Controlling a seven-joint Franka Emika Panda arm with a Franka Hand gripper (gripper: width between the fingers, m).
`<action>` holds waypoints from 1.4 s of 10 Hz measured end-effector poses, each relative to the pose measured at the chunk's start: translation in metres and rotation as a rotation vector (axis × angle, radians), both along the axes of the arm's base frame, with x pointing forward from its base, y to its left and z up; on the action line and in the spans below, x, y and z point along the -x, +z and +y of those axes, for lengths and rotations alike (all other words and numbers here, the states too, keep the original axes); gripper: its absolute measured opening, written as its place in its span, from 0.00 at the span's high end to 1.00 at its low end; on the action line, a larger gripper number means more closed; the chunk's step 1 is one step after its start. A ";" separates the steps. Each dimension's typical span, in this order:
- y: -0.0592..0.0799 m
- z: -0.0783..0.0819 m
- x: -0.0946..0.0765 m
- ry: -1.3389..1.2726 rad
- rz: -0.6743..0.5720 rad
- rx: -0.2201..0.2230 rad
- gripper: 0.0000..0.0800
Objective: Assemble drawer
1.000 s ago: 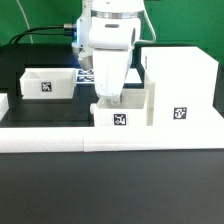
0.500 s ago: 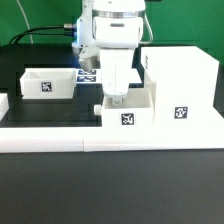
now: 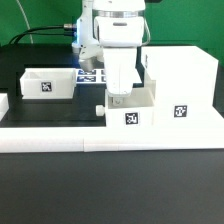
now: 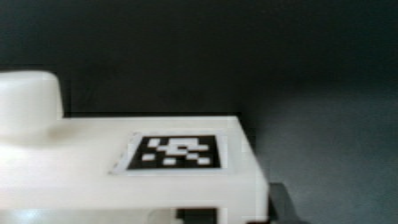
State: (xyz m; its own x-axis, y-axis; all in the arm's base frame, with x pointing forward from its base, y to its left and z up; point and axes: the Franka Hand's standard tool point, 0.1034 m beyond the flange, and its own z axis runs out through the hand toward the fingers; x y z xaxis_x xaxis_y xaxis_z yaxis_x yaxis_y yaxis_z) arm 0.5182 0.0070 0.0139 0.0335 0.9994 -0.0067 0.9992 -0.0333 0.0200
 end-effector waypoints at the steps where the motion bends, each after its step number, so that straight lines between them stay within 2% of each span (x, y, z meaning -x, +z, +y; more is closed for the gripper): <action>1: 0.000 0.000 -0.001 0.006 0.002 0.003 0.94; 14: 0.001 0.007 -0.003 -0.004 -0.016 0.007 0.94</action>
Offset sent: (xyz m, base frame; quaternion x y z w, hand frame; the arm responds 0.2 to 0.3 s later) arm 0.0000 0.0000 0.0000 0.0000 0.0000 0.0000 1.0000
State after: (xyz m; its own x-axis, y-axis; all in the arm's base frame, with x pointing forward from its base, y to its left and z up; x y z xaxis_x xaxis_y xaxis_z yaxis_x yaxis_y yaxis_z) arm 0.5215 0.0141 0.0148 0.0373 0.9992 -0.0133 0.9987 -0.0368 0.0359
